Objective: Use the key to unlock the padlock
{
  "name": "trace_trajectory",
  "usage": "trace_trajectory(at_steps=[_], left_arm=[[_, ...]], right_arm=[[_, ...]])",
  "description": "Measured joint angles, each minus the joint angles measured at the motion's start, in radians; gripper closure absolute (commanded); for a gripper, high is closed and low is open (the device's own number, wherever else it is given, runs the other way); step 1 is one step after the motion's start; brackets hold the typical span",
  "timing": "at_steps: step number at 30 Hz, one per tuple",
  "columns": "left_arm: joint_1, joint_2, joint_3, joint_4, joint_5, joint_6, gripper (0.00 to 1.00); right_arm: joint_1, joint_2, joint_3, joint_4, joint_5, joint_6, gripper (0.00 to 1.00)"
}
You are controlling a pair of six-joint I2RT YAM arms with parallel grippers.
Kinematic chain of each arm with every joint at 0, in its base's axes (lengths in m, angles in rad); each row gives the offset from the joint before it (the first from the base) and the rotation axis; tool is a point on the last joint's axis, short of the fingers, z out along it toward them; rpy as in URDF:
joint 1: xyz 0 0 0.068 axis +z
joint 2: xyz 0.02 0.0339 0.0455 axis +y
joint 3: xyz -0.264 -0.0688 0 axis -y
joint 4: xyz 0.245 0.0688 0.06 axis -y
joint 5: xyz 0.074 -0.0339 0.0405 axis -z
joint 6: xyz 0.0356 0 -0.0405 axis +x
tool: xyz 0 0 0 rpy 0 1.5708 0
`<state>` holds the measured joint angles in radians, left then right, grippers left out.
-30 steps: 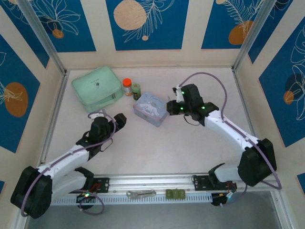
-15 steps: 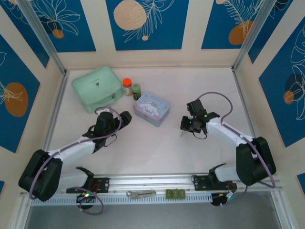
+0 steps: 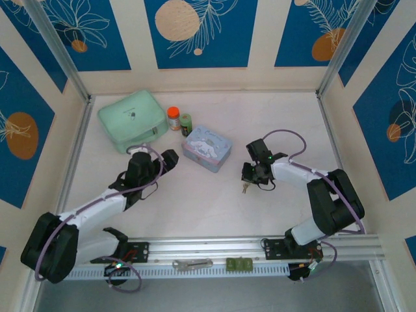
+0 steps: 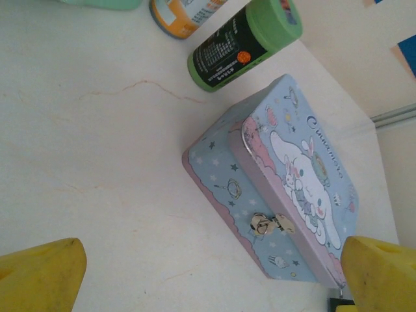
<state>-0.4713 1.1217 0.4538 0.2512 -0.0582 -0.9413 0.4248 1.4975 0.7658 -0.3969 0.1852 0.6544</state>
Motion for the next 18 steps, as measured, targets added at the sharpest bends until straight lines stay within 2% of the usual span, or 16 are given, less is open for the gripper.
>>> trace_trajectory(at_steps=[6,11,14,18], left_arm=[[0.001,-0.019,-0.009,-0.016,-0.023,0.007,0.0],[0.032,-0.02,-0.006,-0.042,-0.029,0.056,0.0],[0.091,-0.021,0.021,-0.093,-0.027,0.122,0.0],[0.171,-0.021,0.118,-0.18,-0.042,0.257,0.0]], right_arm=[[0.002,-0.008,0.001,0.019,0.007,0.005,0.56],[-0.008,-0.074,0.02,0.007,0.032,-0.019,0.36],[-0.045,-0.131,0.045,0.01,0.05,-0.058,0.32],[-0.169,-0.175,0.072,0.029,0.087,-0.132,0.31]])
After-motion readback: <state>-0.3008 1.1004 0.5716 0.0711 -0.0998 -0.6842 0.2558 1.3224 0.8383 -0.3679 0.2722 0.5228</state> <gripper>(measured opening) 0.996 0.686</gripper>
